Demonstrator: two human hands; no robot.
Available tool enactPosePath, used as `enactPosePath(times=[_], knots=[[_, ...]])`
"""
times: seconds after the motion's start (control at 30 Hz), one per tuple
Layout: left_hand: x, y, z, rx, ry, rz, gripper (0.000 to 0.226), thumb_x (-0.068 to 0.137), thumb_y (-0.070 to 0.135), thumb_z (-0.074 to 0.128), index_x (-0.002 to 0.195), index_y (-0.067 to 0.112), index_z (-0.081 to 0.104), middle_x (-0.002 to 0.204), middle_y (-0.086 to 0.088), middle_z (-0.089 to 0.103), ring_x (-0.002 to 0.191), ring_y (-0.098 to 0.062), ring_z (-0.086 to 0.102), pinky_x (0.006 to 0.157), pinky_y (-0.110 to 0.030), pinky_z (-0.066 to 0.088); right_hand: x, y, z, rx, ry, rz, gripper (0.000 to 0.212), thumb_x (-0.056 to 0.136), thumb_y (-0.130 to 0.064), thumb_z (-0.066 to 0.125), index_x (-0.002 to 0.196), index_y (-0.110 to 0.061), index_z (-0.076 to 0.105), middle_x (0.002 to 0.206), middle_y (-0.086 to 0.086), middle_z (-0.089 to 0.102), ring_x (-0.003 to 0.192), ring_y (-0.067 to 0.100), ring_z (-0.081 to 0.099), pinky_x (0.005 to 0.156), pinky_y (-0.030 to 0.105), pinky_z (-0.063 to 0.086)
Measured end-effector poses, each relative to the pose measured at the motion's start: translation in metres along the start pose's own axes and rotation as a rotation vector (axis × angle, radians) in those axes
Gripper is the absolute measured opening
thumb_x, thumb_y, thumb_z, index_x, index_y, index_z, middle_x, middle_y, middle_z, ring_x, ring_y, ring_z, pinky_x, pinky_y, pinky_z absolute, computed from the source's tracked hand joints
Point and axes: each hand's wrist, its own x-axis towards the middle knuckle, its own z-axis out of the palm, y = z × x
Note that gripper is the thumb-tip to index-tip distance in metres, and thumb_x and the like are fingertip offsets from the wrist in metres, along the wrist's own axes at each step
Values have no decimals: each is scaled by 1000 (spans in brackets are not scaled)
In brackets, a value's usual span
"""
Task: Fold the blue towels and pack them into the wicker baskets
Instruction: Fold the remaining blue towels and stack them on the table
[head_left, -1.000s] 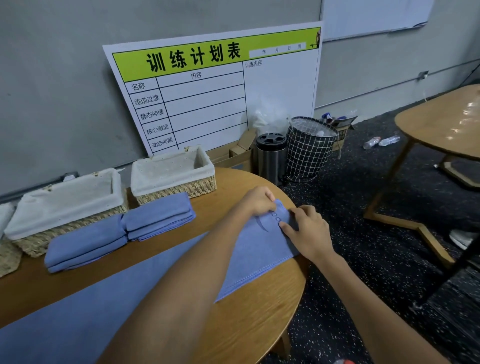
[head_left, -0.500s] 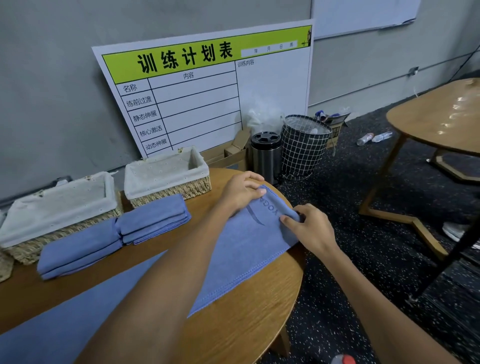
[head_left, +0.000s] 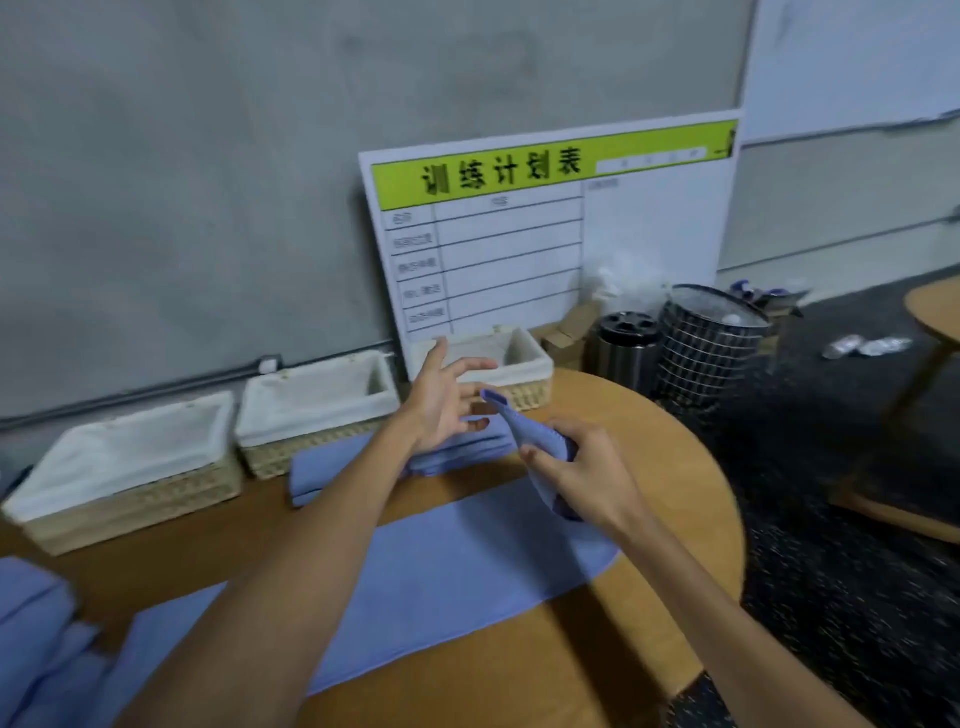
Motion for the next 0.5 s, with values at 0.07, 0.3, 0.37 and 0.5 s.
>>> enactPosePath(times=[0.07, 0.3, 0.37, 0.5], knots=[[-32, 10, -43, 47, 14, 10, 87, 93, 78, 8, 118, 16, 64, 93, -17, 71, 76, -25, 63, 76, -37, 40, -3, -28, 33, 33, -36, -33, 26, 86, -29, 68, 65, -21, 54, 56, 0, 52, 51, 7, 46, 52, 33, 34], [-151, 32, -160, 130, 172, 11, 93, 89, 82, 7, 121, 15, 63, 92, -15, 70, 72, -25, 63, 68, -32, 41, -27, -104, 144, 59, -142, -104, 21, 82, -43, 66, 72, -27, 58, 62, -8, 57, 60, 8, 54, 56, 38, 41], [-180, 33, -183, 171, 218, -3, 94, 90, 81, 5, 121, 15, 63, 91, -14, 70, 73, -24, 64, 69, -32, 43, -37, -124, 170, 82, -178, -133, 23, 84, -38, 68, 69, -26, 55, 60, -8, 55, 58, 10, 52, 54, 37, 39], [-221, 30, -218, 234, 284, -27, 93, 90, 81, 5, 116, 16, 65, 84, -12, 71, 70, -23, 64, 65, -30, 47, -55, -150, 213, 116, -262, -146, 18, 83, -38, 68, 72, -26, 60, 64, 3, 59, 63, 21, 57, 57, 46, 44]])
